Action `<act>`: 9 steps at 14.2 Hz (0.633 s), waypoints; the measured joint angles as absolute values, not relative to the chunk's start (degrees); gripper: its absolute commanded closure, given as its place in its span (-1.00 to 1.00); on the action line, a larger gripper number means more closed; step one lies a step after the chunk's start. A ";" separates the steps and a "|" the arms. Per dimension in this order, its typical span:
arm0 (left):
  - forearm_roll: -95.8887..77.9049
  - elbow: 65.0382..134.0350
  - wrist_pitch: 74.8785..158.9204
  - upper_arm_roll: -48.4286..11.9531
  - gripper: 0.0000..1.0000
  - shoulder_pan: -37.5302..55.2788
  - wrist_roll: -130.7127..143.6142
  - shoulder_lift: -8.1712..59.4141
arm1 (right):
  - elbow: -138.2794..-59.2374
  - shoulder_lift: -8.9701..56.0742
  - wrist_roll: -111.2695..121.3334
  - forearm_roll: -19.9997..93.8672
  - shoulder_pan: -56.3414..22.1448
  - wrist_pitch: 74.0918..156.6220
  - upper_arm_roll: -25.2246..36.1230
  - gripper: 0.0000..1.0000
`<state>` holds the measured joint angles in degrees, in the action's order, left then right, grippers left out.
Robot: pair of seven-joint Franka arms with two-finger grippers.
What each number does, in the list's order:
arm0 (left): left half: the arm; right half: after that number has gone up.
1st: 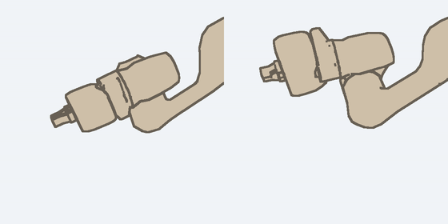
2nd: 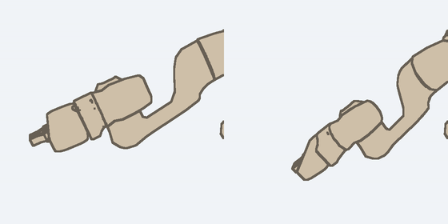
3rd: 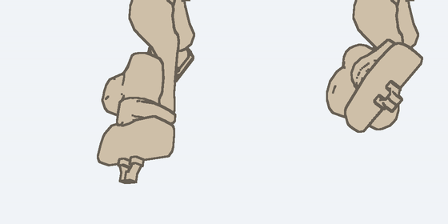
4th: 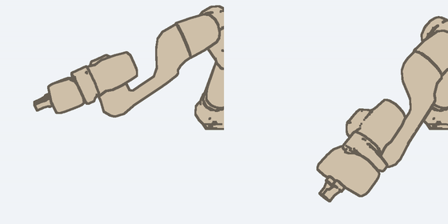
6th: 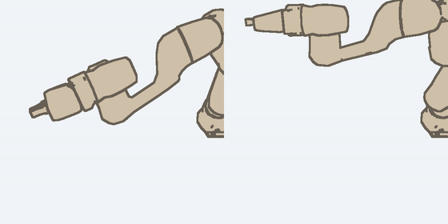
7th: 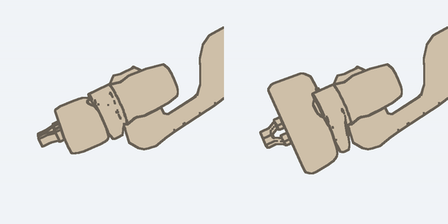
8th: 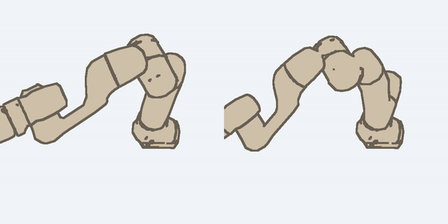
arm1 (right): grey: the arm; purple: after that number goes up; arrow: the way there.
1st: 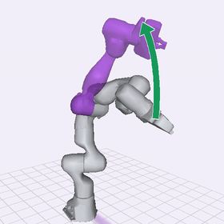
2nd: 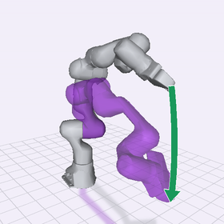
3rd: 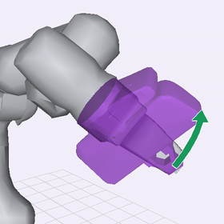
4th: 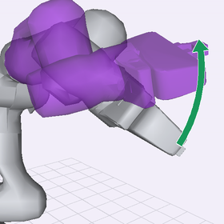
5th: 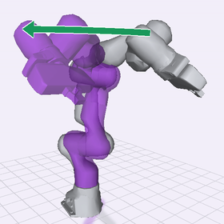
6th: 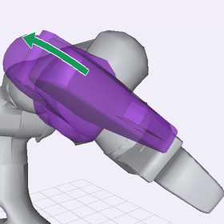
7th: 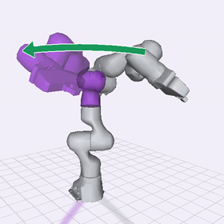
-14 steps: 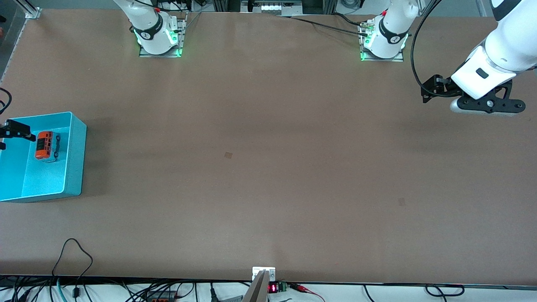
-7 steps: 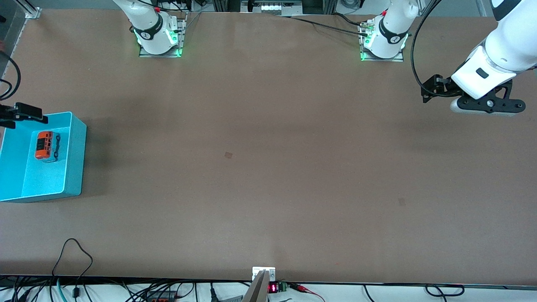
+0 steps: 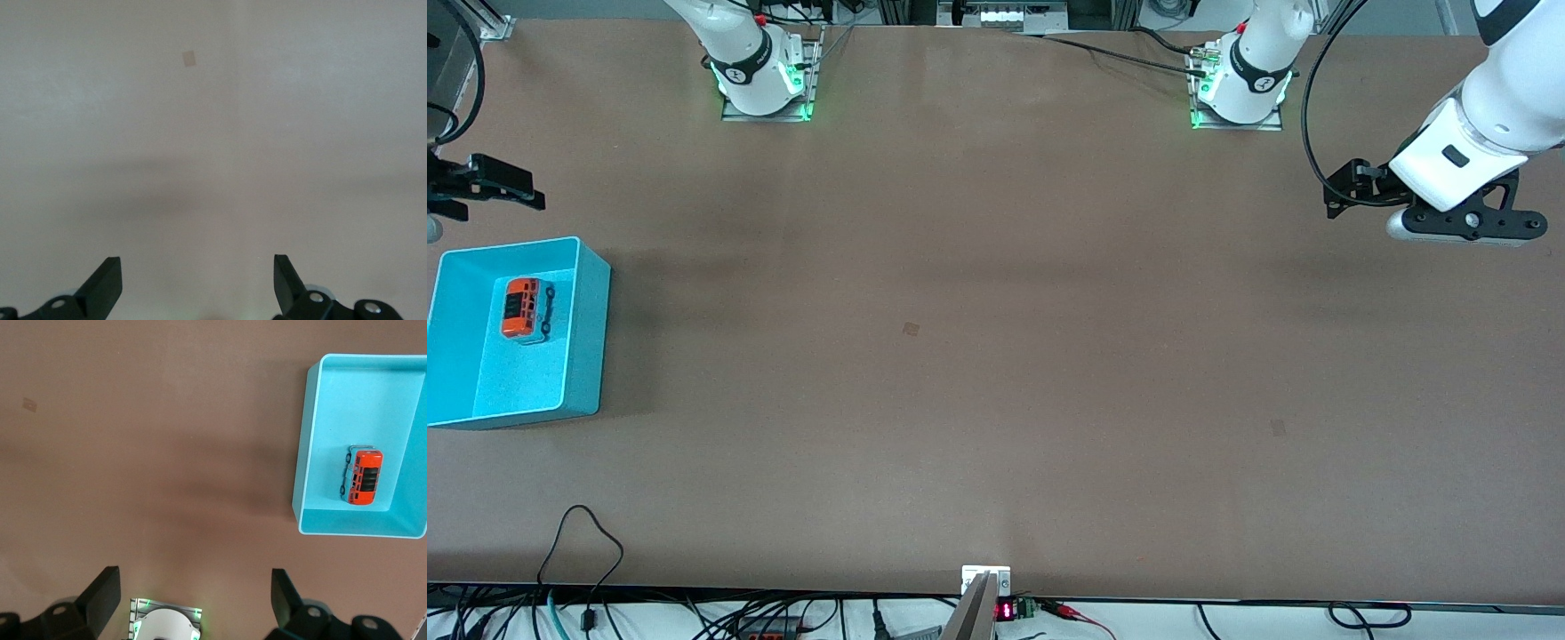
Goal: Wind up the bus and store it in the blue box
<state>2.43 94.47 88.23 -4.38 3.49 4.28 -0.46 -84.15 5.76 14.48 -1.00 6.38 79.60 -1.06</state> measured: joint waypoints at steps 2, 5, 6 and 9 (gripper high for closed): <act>2.43 94.47 88.23 -4.24 -1.00 3.36 4.28 -0.46 | -84.15 5.45 14.22 -1.00 3.39 79.52 1.53 -1.00; 2.43 94.47 88.23 -4.19 -1.00 3.33 4.31 -0.46 | -84.24 5.42 14.14 -1.00 -0.51 79.52 4.15 -1.00; 2.43 94.47 88.23 -4.19 -1.00 3.33 4.33 -0.46 | -84.24 5.33 13.89 -1.01 -2.13 79.52 5.07 -1.00; 2.43 94.47 88.22 -4.19 -1.00 3.34 4.35 -0.46 | -84.44 5.18 13.29 -1.05 -4.60 79.52 6.58 -1.00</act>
